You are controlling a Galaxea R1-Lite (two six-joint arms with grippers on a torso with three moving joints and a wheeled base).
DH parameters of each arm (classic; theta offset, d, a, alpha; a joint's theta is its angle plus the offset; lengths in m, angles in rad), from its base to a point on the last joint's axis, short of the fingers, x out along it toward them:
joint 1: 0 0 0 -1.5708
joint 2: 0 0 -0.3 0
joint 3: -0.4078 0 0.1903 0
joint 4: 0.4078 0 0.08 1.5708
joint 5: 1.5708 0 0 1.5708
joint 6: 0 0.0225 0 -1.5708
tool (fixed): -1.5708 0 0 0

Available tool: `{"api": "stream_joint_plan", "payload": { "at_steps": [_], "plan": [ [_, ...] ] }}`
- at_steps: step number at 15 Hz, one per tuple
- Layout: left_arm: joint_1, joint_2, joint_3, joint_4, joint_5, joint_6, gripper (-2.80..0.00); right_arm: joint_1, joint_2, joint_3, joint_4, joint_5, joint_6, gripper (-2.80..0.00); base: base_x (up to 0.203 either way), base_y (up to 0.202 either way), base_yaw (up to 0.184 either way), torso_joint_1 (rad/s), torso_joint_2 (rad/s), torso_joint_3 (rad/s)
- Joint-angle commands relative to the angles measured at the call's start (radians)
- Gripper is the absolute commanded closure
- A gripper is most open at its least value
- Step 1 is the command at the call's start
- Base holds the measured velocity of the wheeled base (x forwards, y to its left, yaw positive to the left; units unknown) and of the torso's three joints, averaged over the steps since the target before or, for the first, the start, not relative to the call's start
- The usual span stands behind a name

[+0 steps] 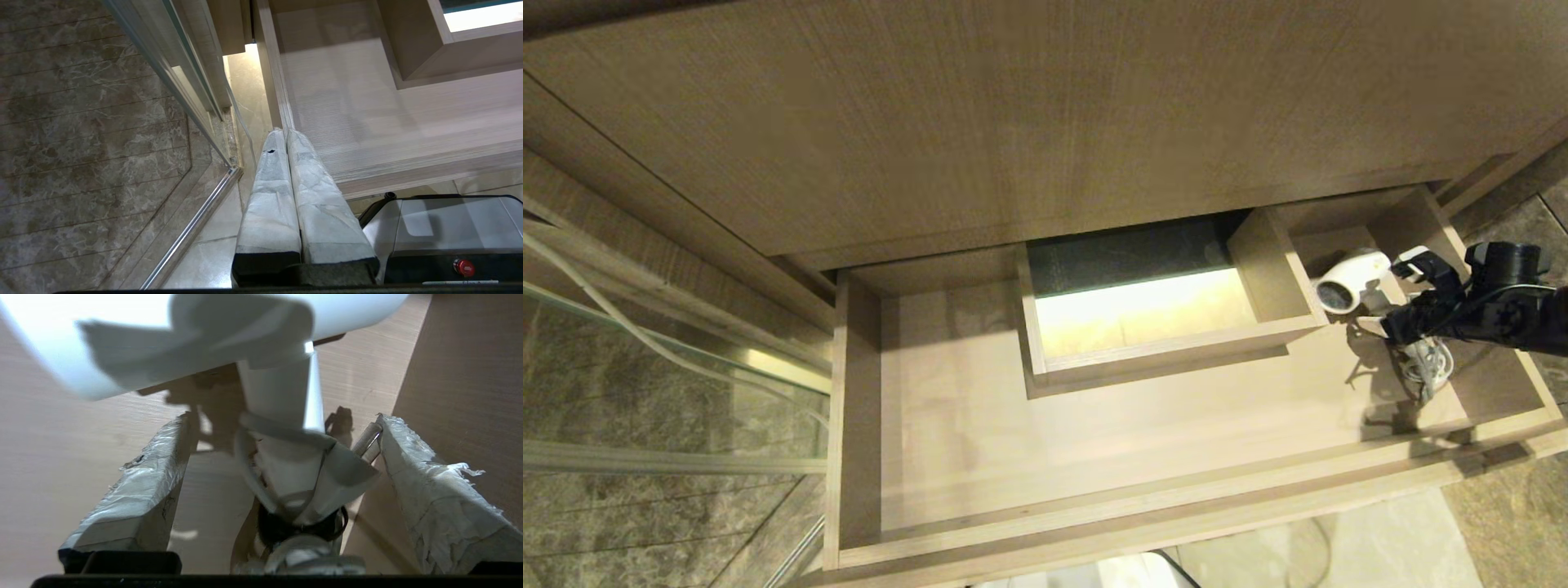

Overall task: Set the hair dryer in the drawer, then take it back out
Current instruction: Take the hairdryer out

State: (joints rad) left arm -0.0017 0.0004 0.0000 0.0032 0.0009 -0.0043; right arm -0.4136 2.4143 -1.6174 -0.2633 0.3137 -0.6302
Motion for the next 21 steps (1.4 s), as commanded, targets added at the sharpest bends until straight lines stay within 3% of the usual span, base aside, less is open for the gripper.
{"api": "stream_joint_plan", "payload": {
  "at_steps": [1,9,10,21],
  "plan": [
    [0.0,0.0,0.002,-0.001,0.001,0.0,0.0,0.001,0.05,-0.018,0.007,0.004,0.001,-2.8,0.0,0.0,0.0,0.0,0.0,0.0],
    [0.0,0.0,0.001,0.0,-0.001,0.0,0.0,0.003,0.063,-0.05,-0.003,0.039,0.002,-2.8,0.0,0.0,0.0,0.0,0.0,0.0],
    [0.0,0.0,0.0,0.0,-0.001,0.0,0.0,0.003,0.06,-0.052,-0.005,0.042,0.009,0.0,0.0,0.0,0.0,0.0,0.0,0.0],
    [0.0,0.0,0.002,0.0,0.0,0.0,0.0,0.002,-0.207,0.046,0.037,0.038,0.005,0.0,0.0,0.0,0.0,0.0,0.0,0.0]
  ]
}}
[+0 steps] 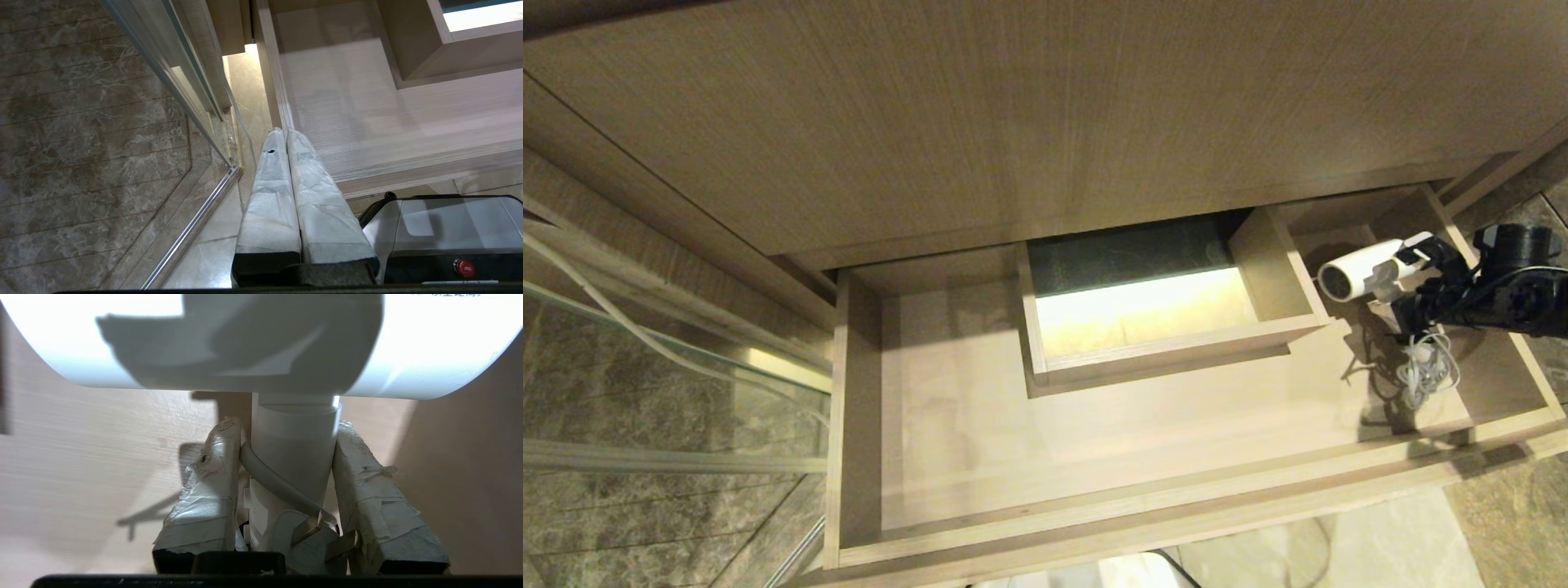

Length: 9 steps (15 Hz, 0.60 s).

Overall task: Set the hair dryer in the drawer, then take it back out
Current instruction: Take the hairdryer out, then place it on the countertop

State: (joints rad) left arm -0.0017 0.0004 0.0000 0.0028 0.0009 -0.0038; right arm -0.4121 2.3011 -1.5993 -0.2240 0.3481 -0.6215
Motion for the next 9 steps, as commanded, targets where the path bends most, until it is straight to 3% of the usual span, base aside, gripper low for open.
{"api": "stream_joint_plan", "payload": {
  "at_steps": [1,6,9],
  "plan": [
    [0.0,0.0,0.001,0.0,0.001,-0.001,0.0,0.0,-0.133,0.054,-0.003,0.003,-0.003,0.0,0.0,0.0,0.0,0.0,0.0,0.0],
    [0.0,0.0,0.001,0.0,0.0,-0.001,0.0,-0.003,-0.375,0.181,0.017,-0.003,-0.001,0.0,0.0,0.0,0.0,0.0,0.0,0.0],
    [0.0,0.0,0.002,0.0,-0.001,-0.001,0.0,-0.005,-0.543,0.221,0.145,-0.002,0.005,0.0,0.0,0.0,0.0,0.0,0.0,0.0]
  ]
}}
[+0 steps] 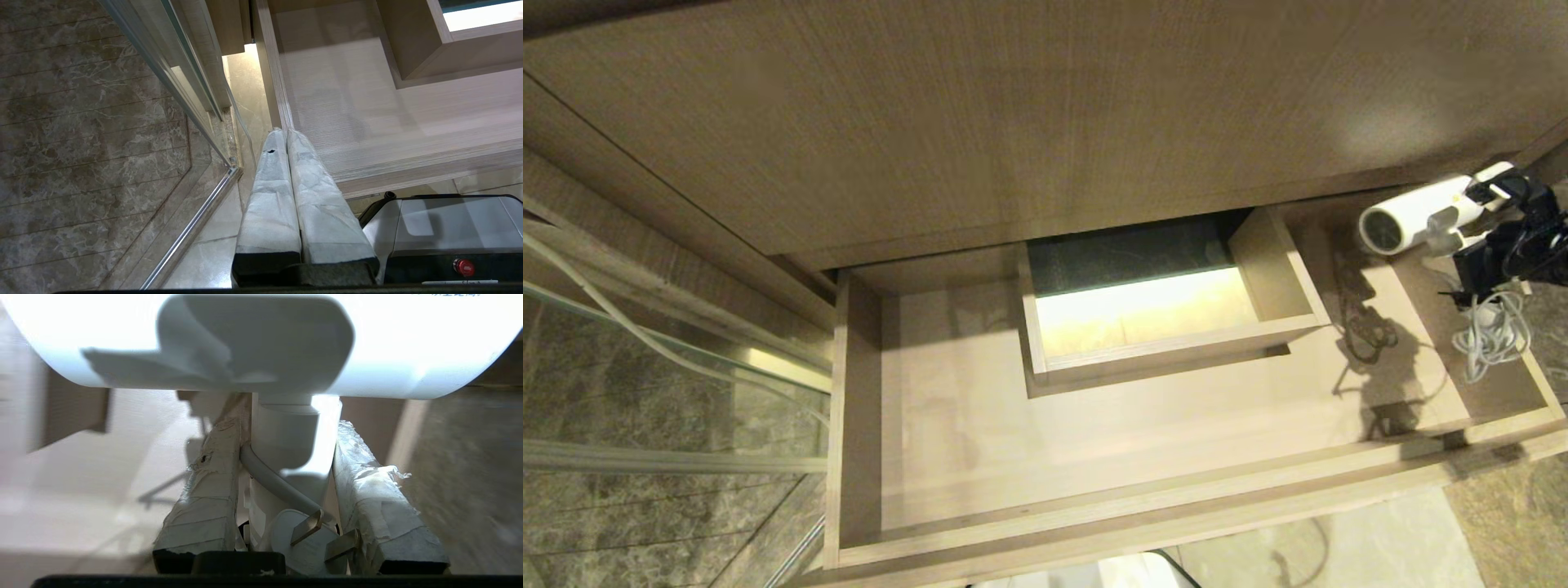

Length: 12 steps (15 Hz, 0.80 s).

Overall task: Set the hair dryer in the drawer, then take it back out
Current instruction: Place it on the countertop

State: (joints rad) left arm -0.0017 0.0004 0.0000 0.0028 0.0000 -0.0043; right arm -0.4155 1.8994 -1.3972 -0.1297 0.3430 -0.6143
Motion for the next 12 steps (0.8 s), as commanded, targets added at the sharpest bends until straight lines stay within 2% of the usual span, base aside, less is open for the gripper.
{"api": "stream_joint_plan", "payload": {
  "at_steps": [1,4,12],
  "plan": [
    [0.0,0.0,0.002,0.0,0.001,0.0,0.0,-0.004,-0.198,0.031,0.099,0.003,-0.001,0.0,0.0,0.0,0.0,0.0,0.0,0.0],
    [0.0,0.0,0.002,0.0,0.001,0.0,0.0,-0.016,-0.368,0.083,0.186,0.005,-0.001,0.0,0.0,0.0,0.0,0.0,0.0,0.0],
    [0.0,0.0,0.002,0.0,0.0,0.0,0.0,-0.065,-0.789,0.291,0.284,0.006,0.001,0.0,0.0,0.0,0.0,0.0,0.0,0.0]
  ]
}}
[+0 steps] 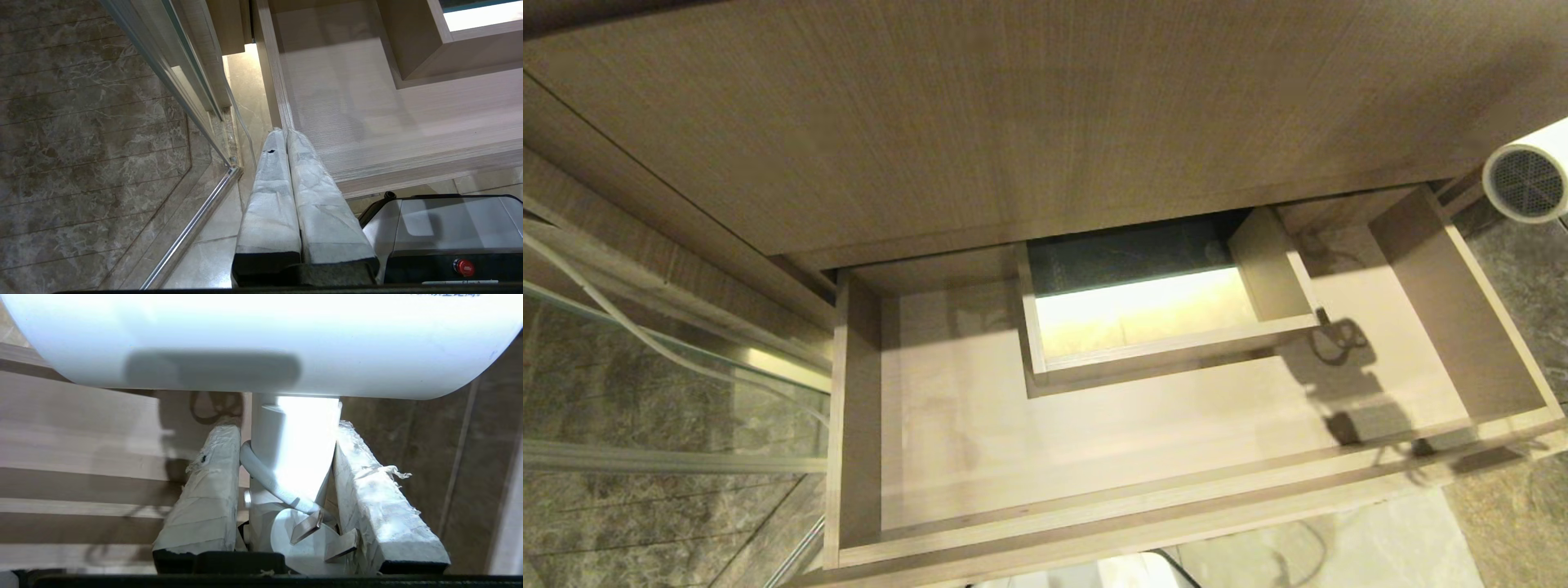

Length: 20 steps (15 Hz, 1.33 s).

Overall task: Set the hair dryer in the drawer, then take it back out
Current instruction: Place it on the countertop

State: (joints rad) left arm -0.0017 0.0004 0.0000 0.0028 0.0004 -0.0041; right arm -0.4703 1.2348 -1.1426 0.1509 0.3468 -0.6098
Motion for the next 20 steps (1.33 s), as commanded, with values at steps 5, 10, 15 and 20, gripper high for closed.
{"api": "stream_joint_plan", "payload": {
  "at_steps": [5,10,15,20],
  "plan": [
    [0.0,0.0,0.0,0.0,0.001,-0.001,0.0,-0.024,-0.276,0.1,0.034,0.0,-0.004,0.0,0.0,0.0,0.0,0.116,-0.19,-0.077],
    [0.0,0.0,0.002,0.0,0.001,-0.001,0.0,-0.033,-0.337,0.112,0.036,0.0,0.011,0.0,0.0,0.0,0.0,0.147,-0.48,-0.197],
    [0.0,0.0,0.001,0.0,0.001,-0.001,0.0,-0.034,-0.353,0.127,0.029,0.0,0.033,0.0,0.0,0.0,0.0,0.387,-0.5,-0.222],
    [0.0,0.0,0.001,0.0,0.0,-0.001,0.0,-0.039,-0.353,0.127,0.028,0.0,0.033,0.0,0.0,0.0,0.0,0.32,-0.54,-0.238]
  ]
}}
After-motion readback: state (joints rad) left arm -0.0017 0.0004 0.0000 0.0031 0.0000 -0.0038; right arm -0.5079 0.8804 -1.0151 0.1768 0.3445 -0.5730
